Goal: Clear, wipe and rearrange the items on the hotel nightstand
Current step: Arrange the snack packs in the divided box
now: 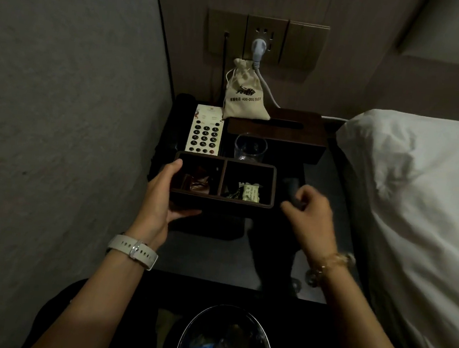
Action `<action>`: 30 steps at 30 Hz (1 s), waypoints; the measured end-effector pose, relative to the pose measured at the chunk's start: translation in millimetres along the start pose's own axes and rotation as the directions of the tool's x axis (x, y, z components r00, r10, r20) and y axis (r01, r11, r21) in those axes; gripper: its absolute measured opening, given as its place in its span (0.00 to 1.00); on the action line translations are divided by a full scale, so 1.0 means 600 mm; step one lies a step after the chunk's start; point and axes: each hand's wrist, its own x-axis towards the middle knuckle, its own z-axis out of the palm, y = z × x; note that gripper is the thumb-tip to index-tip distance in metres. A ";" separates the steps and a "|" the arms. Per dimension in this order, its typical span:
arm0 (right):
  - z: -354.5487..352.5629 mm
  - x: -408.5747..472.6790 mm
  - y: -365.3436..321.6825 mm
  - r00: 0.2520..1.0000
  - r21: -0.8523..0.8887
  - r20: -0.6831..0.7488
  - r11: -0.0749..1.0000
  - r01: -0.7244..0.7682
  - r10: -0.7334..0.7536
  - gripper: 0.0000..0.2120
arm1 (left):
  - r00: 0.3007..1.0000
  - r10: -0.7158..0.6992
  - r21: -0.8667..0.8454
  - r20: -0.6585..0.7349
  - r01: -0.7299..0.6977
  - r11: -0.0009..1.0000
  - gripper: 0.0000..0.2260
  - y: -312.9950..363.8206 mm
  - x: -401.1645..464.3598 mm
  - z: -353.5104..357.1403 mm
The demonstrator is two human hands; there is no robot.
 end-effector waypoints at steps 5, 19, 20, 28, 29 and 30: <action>-0.006 -0.015 -0.011 0.992 0.525 0.105 0.851 0.007 -0.073 0.10 | 1.000 -0.019 0.031 0.000 0.019 0.999 0.13 -0.005 -0.002 0.010; -0.001 -0.035 -0.036 0.830 0.557 0.551 0.779 -0.287 -0.088 0.12 | 0.997 -0.039 0.198 0.073 0.024 0.980 0.13 -0.019 0.001 0.011; 0.002 -0.037 -0.035 0.805 0.528 0.587 0.793 -0.303 -0.083 0.12 | 0.993 -0.048 0.214 0.110 0.024 0.976 0.14 -0.021 0.000 0.012; 0.007 -0.034 -0.038 0.722 0.492 0.676 0.820 -0.292 -0.149 0.15 | 0.955 -0.117 0.277 0.272 0.039 0.960 0.18 -0.033 -0.006 0.033; 0.007 -0.033 -0.036 0.738 0.498 0.659 0.821 -0.279 -0.149 0.14 | 0.954 -0.127 0.288 0.273 0.044 0.957 0.20 -0.033 -0.007 0.035; 0.008 -0.033 -0.036 0.750 0.509 0.644 0.815 -0.277 -0.148 0.14 | 0.954 -0.128 0.288 0.272 0.046 0.956 0.21 -0.033 -0.008 0.037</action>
